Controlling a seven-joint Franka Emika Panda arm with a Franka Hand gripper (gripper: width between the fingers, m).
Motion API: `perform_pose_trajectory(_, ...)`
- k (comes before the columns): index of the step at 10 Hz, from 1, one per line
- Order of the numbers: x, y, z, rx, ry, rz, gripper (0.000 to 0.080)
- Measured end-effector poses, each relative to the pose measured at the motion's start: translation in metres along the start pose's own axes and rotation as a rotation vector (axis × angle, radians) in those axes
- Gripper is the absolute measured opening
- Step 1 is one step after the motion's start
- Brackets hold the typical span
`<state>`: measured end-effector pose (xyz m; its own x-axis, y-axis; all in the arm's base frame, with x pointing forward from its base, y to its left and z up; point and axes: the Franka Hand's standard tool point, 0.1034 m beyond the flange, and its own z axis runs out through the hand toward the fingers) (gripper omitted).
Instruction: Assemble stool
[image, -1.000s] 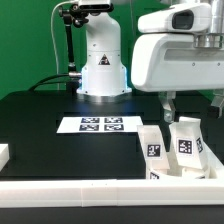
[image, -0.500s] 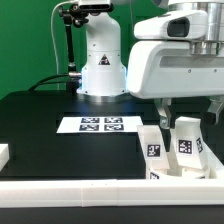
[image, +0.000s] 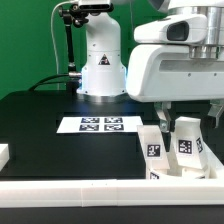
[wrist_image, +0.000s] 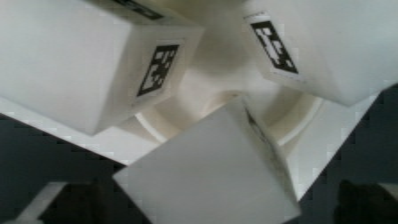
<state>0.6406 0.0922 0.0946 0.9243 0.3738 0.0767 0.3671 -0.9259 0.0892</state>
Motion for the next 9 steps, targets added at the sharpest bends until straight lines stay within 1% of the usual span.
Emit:
perform_pose_trajectory(1, -0.0001, 0.0001, 0.0, 0.0, 0.0, 0.0, 0.0563)
perform_pose_trajectory(2, 0.0, 0.0001, 0.0, 0.0, 0.0, 0.001, 0.0428)
perform_pose_trajectory(3, 0.0002, 0.0002, -0.0002, 0.0, 0.001, 0.001, 0.0428)
perform_pose_trajectory(4, 0.0003, 0.0001, -0.0002, 0.0, 0.001, 0.001, 0.0338)
perform_pose_trajectory(9, 0.0003, 0.0004, -0.0002, 0.0, 0.001, 0.07, 0.0338)
